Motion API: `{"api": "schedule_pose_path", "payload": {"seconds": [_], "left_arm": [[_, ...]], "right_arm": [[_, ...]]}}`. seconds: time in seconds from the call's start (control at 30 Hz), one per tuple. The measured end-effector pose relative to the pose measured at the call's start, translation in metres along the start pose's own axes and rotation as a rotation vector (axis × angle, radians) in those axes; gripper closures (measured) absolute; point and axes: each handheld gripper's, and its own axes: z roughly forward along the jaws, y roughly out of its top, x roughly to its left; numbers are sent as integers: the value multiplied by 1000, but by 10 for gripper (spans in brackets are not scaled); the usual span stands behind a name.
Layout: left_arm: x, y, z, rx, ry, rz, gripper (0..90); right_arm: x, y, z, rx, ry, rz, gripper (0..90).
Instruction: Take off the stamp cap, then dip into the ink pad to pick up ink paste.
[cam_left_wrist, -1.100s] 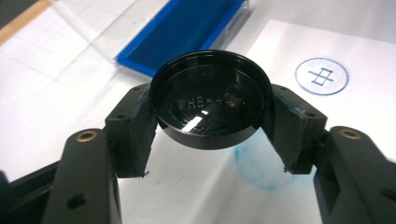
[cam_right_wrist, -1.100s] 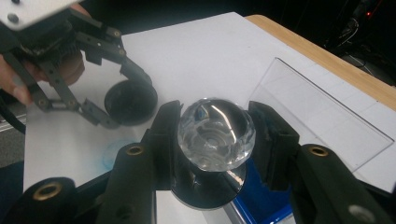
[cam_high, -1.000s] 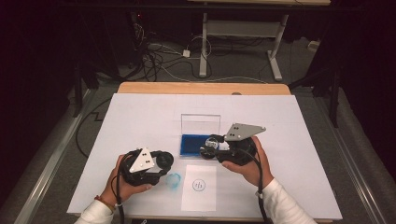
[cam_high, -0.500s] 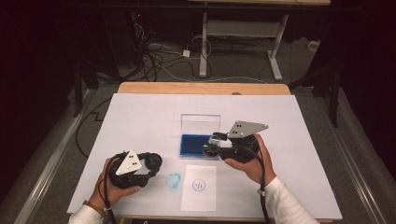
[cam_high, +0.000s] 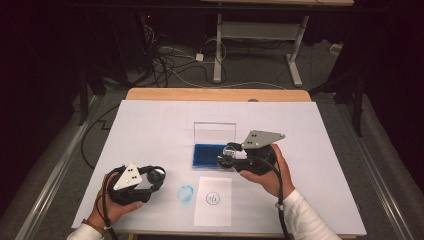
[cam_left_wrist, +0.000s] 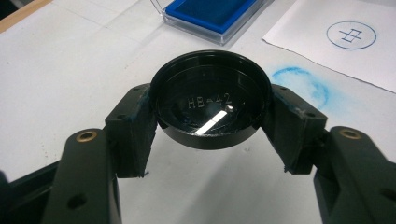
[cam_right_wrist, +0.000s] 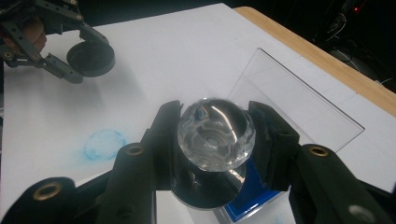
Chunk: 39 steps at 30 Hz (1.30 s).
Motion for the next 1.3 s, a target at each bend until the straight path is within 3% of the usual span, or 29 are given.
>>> {"api": "schedule_pose_path", "payload": {"seconds": [0.47, 0.5, 0.9, 1.1, 1.23, 1.3], "left_arm": [[0, -5, -3, 12, 10, 10, 364], [1, -4, -4, 26, 14, 30, 364], [-3, 0, -2, 29, 7, 50, 363], [1, 0, -1, 23, 6, 29, 363], [0, 1, 0, 29, 7, 34, 363], [-2, 1, 1, 15, 3, 17, 363]], "right_arm": [[0, 0, 6, 19, -1, -1, 567], [0, 0, 7, 20, -3, 1, 567], [3, 0, 12, 38, -6, -13, 566], [0, 4, 15, 33, -9, -4, 566], [-2, 12, 21, 42, -15, -18, 567], [-3, 19, 25, 49, -16, -29, 567]]}}
